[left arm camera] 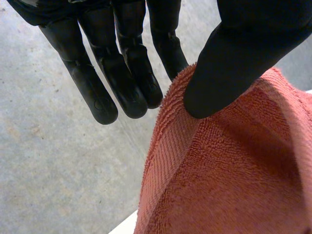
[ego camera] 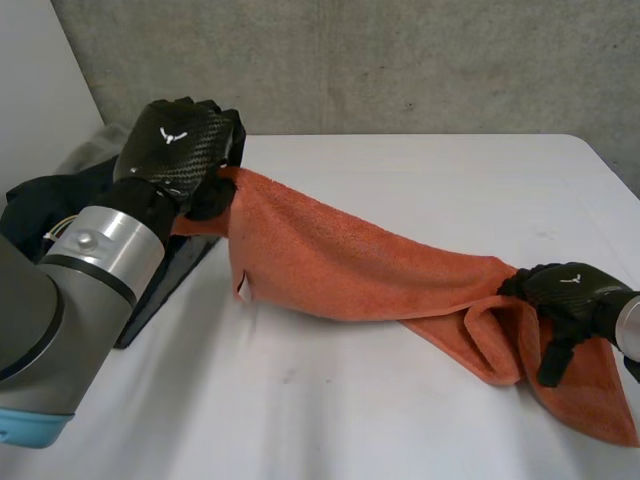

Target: Fold the laundry.

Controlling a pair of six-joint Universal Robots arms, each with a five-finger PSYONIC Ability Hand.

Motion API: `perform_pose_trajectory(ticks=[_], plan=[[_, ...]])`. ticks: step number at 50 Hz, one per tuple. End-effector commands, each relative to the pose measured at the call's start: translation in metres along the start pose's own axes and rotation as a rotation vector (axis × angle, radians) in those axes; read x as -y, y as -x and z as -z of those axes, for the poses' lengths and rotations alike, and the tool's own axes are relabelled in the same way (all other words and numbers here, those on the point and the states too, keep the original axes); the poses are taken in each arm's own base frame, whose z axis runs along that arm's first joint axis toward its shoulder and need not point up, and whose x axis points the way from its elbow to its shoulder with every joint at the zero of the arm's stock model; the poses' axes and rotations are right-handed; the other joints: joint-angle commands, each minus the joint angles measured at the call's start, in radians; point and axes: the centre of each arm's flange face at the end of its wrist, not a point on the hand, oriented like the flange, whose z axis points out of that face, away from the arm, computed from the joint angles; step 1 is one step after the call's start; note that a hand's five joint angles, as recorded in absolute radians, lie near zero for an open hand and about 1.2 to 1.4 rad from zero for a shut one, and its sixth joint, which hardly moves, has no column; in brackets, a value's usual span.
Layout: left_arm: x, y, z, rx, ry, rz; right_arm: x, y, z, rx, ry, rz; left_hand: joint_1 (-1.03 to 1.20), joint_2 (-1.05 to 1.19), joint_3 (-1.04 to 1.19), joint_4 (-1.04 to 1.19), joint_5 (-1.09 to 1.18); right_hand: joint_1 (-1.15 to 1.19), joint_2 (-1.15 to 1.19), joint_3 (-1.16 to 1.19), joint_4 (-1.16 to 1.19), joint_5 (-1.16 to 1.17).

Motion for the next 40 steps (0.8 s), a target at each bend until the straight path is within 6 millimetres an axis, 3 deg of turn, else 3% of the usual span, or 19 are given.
perform_pose_trajectory(ticks=[1,7,13,19,25,29,40], plan=[[-0.001,0.001,0.001,0.005,0.004,0.008,-0.007,0.001,-0.019,-0.021,-0.072,-0.037,0.264,0.199,0.205,0.198,0.256,-0.020,-0.044,-0.038,-0.058,-0.059],[-0.002,0.004,0.000,0.014,0.005,0.005,0.000,-0.007,-0.025,-0.089,-0.147,-0.052,0.264,0.199,0.205,0.198,0.256,0.210,0.186,0.192,0.172,0.171],[-0.004,0.009,-0.004,0.031,0.007,0.003,0.024,-0.015,0.001,-0.131,-0.206,-0.064,0.264,0.199,0.205,0.198,0.256,0.345,0.322,0.327,0.307,0.306],[-0.006,0.012,-0.006,0.041,0.012,0.002,0.029,-0.021,0.013,-0.127,-0.189,-0.151,0.264,0.199,0.205,0.198,0.256,0.270,0.246,0.251,0.231,0.230],[-0.005,0.013,-0.006,0.040,0.007,0.001,0.022,-0.055,0.014,-0.200,-0.174,-0.217,0.264,0.199,0.205,0.198,0.256,0.040,0.016,0.022,0.002,0.001],[-0.003,0.013,-0.007,0.043,0.000,0.001,0.018,-0.065,0.006,-0.200,-0.167,-0.230,0.264,0.199,0.205,0.198,0.256,0.052,0.028,0.034,0.013,0.013],[-0.001,0.014,-0.008,0.043,-0.006,0.002,-0.016,-0.063,-0.038,-0.118,-0.040,-0.201,0.264,0.199,0.205,0.198,0.256,0.067,0.043,0.049,0.028,0.027]])
